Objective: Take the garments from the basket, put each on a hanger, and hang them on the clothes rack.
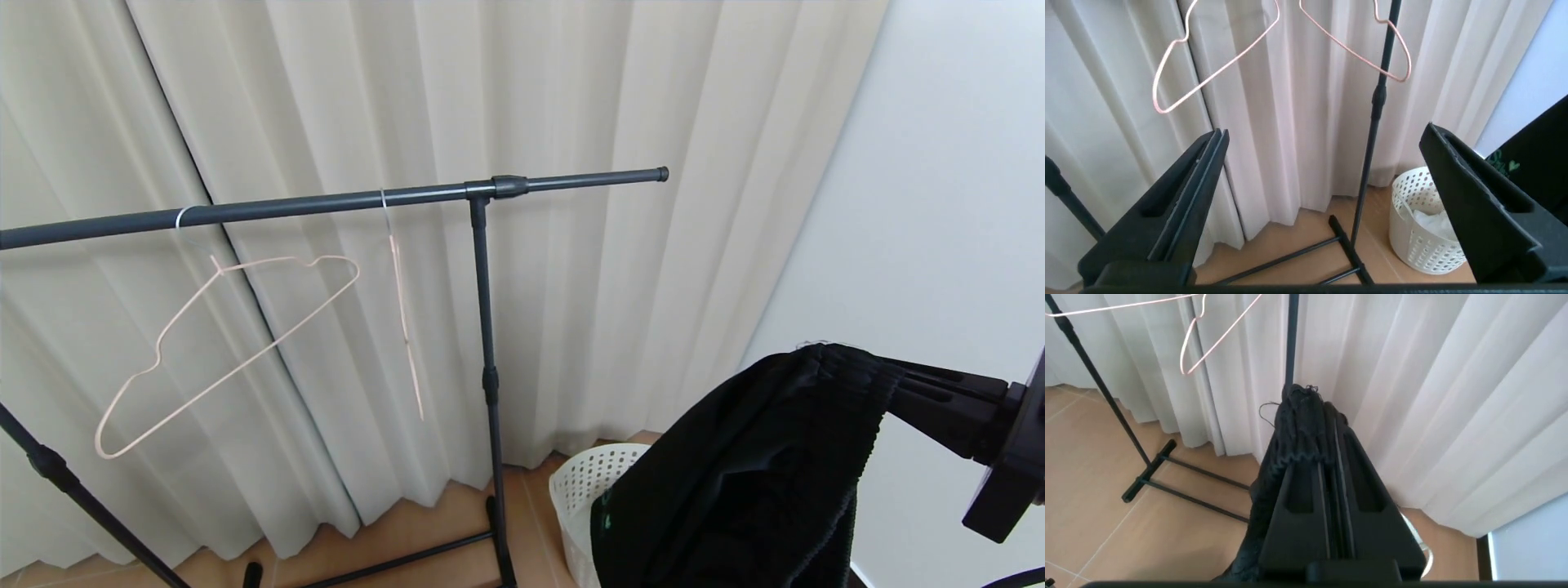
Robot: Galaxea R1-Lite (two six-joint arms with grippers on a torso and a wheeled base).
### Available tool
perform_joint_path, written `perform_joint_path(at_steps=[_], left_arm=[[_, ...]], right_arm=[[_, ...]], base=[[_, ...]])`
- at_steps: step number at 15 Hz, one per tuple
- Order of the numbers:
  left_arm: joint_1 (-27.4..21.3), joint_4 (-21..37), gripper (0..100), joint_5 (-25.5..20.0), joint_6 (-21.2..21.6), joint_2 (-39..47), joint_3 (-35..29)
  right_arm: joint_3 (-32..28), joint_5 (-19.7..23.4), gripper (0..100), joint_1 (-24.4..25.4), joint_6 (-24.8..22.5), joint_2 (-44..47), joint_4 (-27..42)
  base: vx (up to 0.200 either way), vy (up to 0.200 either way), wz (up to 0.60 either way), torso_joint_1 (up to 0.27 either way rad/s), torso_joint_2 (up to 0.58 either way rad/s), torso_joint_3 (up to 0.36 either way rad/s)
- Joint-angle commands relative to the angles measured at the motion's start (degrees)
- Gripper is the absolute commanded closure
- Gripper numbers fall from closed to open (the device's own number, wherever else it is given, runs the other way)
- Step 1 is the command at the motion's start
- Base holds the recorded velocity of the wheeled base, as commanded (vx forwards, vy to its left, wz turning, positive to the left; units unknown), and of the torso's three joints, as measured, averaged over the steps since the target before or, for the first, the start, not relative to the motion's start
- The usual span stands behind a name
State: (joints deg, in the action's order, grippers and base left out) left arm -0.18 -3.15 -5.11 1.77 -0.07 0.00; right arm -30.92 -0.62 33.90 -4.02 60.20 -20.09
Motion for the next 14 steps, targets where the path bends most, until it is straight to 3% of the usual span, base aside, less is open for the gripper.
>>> perform_joint_path(at_steps=[1,14], left_arm=[[0.01,-0.02,0,0.01,-0.01,0.07,0.00],[0.01,-0.02,0,0.10,0.08,0.07,0.00]], right_arm=[[-0.02,-0.08,100,0.02,-0.02,0.27,-0.04],[0.07,0.01,100,-0.06,-0.02,0.01,-0.12]], base=[[0.000,0.000,0.00,0.154,-0.38,-0.203],[0.000,0.000,0.00,0.157,-0.35,-0.197]])
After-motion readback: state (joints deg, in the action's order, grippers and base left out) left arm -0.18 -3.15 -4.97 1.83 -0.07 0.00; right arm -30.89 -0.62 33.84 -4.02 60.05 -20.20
